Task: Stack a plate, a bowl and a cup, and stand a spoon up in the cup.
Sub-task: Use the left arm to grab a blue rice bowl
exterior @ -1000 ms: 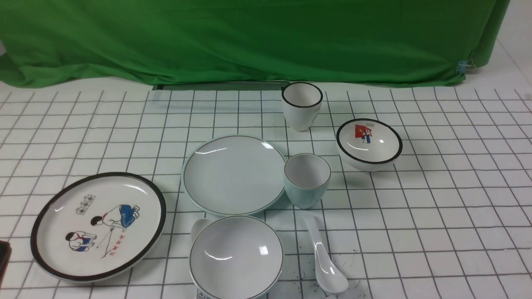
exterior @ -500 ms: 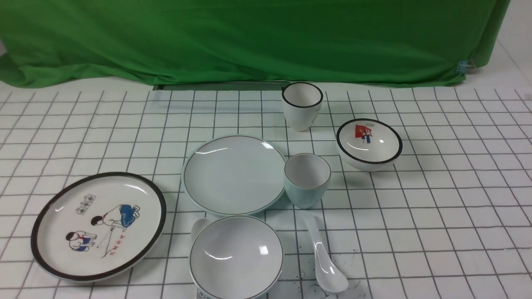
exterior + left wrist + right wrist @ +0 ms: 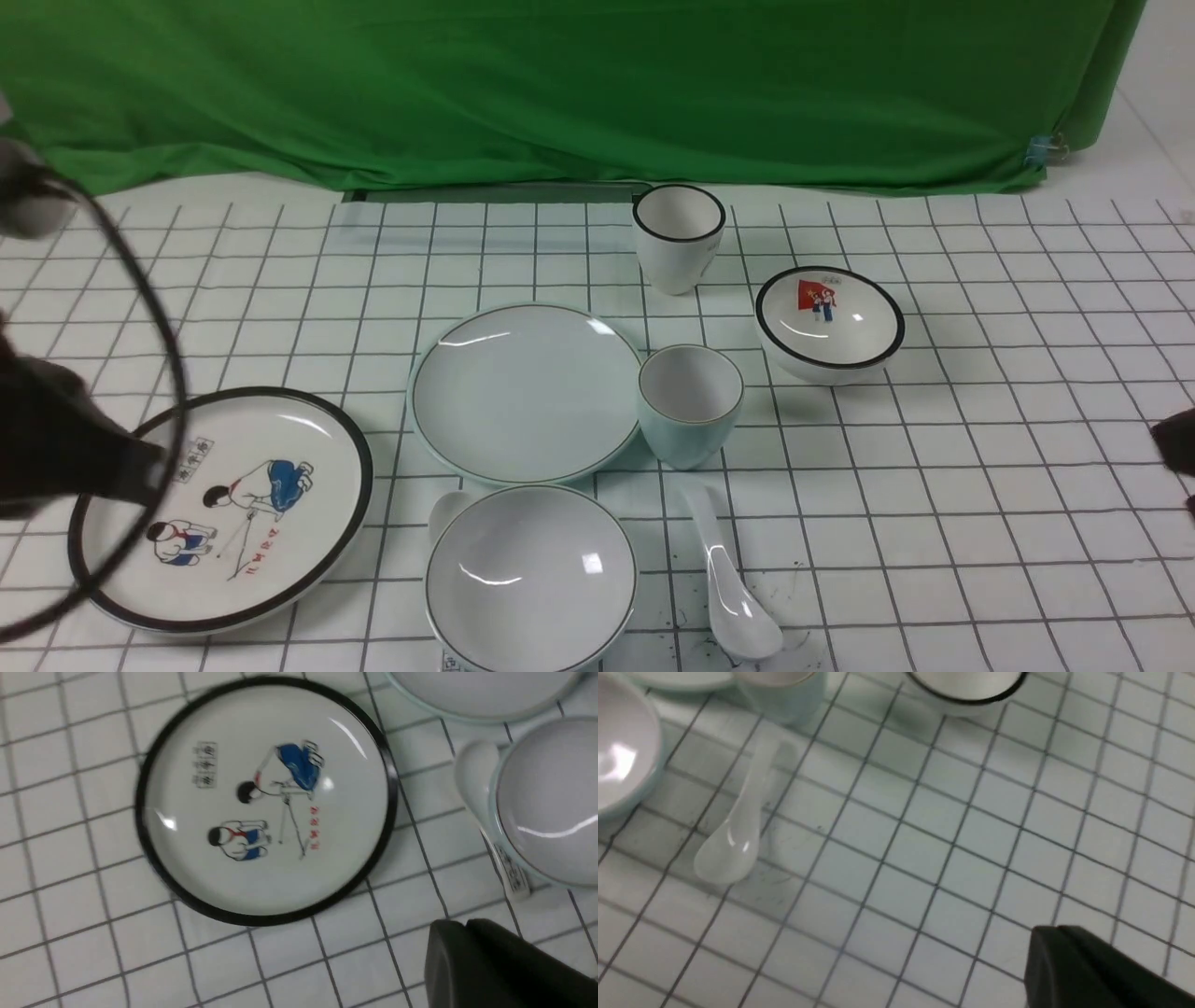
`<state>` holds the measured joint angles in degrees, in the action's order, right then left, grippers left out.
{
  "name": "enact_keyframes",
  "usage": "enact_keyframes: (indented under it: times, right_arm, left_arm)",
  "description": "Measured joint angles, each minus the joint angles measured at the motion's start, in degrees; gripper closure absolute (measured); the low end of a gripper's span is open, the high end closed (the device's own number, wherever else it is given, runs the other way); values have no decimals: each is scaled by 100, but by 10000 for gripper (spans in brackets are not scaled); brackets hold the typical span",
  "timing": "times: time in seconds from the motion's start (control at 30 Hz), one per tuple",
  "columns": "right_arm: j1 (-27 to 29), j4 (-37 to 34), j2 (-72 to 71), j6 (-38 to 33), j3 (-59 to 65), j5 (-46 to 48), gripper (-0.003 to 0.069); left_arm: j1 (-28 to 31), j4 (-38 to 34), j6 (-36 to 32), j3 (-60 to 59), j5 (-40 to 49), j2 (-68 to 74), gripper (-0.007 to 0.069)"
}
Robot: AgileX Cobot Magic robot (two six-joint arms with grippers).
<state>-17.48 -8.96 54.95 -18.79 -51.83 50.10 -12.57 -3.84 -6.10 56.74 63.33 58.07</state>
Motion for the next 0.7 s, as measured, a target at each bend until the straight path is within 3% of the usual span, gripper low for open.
enact_keyframes:
  times: [0.2,0.37,0.4,0.47,0.5,0.57,0.7]
  right_arm:
    - [-874,195,839,-53,-111,433,647]
    - [-1144,324,1208,-53,-263,505,646]
    - [-1144,324,1208,-53,-263,505,646]
    - [-1144,436,1200,-48,-333,547,646]
    - [-1144,458,1195,-48,-339,555,646]
    - [-1144,512,1176,-48,-373,556,646]
    - [-1144,520,1143,-48,-373,561,646]
  left_arm:
    - [-969,8,147,0,-44,1079,606]
    - [-1788,15,610,2,-372,2145,452]
    - [-1805,8,610,2,-394,2145,452]
    - [-1913,-52,952,-33,-789,2503,337]
    - [-1911,-53,979,-39,-829,2521,330]
    - [-1902,-97,1255,-95,-1216,2731,242]
    - [-1825,-85,1627,-111,-1655,2992,163]
